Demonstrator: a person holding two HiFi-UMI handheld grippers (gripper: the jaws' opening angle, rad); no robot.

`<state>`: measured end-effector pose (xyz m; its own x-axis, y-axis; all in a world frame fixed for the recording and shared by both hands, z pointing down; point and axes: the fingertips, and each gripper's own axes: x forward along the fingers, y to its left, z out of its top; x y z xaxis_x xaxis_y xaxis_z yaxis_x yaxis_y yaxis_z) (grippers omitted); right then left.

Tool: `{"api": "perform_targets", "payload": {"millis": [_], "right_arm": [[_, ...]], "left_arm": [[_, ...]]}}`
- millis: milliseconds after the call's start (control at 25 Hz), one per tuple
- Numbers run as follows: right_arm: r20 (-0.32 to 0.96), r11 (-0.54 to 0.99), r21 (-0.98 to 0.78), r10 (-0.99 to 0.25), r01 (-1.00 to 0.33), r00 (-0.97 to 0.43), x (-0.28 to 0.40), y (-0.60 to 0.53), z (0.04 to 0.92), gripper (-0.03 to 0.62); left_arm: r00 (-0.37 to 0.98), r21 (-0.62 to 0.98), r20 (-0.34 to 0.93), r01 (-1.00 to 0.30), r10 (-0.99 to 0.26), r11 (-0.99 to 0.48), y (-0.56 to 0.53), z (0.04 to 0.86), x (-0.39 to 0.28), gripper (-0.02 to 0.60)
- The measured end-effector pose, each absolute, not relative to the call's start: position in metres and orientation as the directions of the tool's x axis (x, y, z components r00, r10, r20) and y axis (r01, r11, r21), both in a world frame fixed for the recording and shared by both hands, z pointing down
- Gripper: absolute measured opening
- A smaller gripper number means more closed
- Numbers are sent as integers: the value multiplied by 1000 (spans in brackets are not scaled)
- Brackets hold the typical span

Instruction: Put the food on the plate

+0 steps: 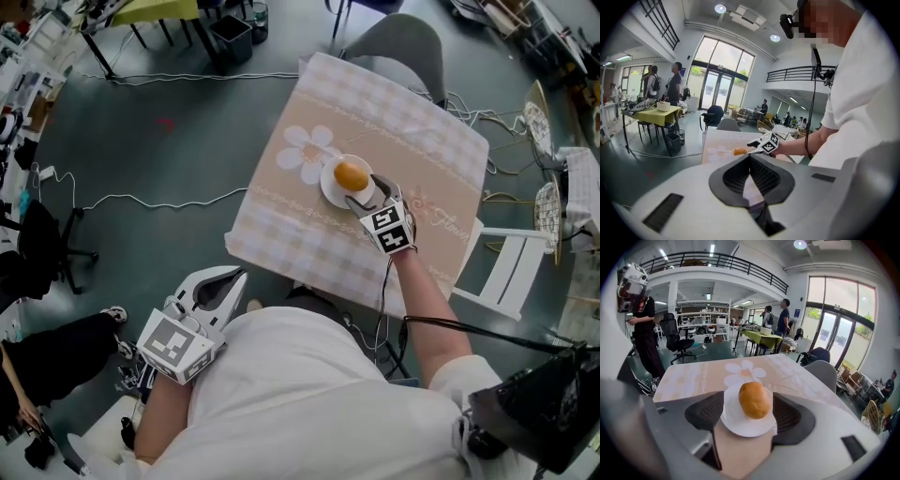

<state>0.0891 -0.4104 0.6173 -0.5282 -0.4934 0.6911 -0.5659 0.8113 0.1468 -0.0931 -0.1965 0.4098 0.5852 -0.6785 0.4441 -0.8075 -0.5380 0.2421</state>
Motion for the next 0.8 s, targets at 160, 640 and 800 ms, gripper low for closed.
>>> {"api": "perform_targets", "payload": {"millis": [160, 640, 800], "right_arm": [[656, 780, 165, -543, -603, -523, 88, -385, 591, 318], [593, 719, 173, -622, -673, -512, 55, -252, 528, 18], [548, 714, 142, -634, -686, -546, 34, -201, 504, 15]], "left_arm": [[607, 240, 422, -791, -673, -563, -179, 404, -101, 9], [711, 236, 352, -697, -609, -678, -103, 399, -127, 9], [742, 245, 343, -663, -577, -707, -74, 401, -133, 9]]}}
